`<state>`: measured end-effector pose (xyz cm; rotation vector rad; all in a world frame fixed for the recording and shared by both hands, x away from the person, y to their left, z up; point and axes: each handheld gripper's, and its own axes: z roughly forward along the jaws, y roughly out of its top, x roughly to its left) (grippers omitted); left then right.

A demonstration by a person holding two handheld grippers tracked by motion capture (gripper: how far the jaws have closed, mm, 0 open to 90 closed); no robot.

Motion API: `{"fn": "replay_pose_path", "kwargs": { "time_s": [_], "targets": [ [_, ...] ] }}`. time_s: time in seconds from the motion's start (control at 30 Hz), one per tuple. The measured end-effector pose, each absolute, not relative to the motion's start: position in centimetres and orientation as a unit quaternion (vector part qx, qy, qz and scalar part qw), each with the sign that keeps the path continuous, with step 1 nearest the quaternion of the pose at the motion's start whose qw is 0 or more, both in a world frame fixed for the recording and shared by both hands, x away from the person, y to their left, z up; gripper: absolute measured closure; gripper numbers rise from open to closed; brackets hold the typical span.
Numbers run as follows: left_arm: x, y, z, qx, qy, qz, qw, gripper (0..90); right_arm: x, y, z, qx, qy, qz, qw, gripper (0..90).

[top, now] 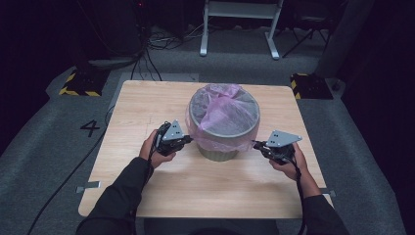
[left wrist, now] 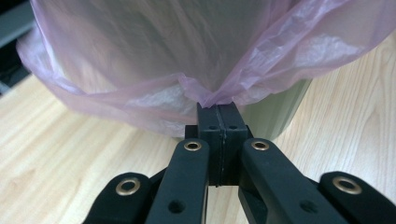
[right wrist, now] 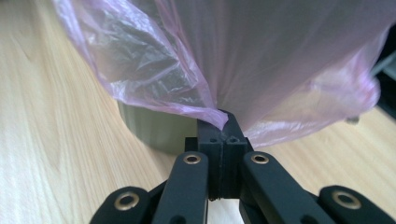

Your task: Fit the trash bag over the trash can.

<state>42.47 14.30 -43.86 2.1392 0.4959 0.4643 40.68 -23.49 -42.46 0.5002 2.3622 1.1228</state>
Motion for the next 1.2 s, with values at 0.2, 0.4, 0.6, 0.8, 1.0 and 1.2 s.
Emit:
{"fn": "replay_pose_path", "kwargs": {
  "time_s": [0.2,0.4,0.6,0.8,1.0,1.2],
  "targets": [
    [43.1,14.4,-45.1,0.865,0.216,0.176,0.418,90.0,41.9,-23.4,-44.2,0.197,0.875,0.389,0.212,90.0],
    [43.6,14.4,-46.3,0.873,0.234,0.176,0.391,90.0,43.2,-23.6,-45.7,0.219,0.881,0.374,0.191,90.0],
    [44.1,15.5,-47.1,0.864,0.263,0.170,0.394,66.4,44.1,-23.7,-46.8,0.241,0.882,0.366,0.171,89.5],
    [43.1,17.4,-47.0,0.843,0.298,0.164,0.417,15.2,44.1,-24.8,-46.8,0.255,0.875,0.381,0.157,74.4],
    [40.5,19.7,-45.9,0.812,0.310,0.193,0.455,15.6,43.5,-26.2,-46.2,0.270,0.863,0.405,0.132,44.6],
    [39.1,20.7,-46.1,0.821,0.330,0.204,0.419,16.0,41.7,-27.5,-44.2,0.279,0.838,0.451,0.127,29.0]
  ]
}}
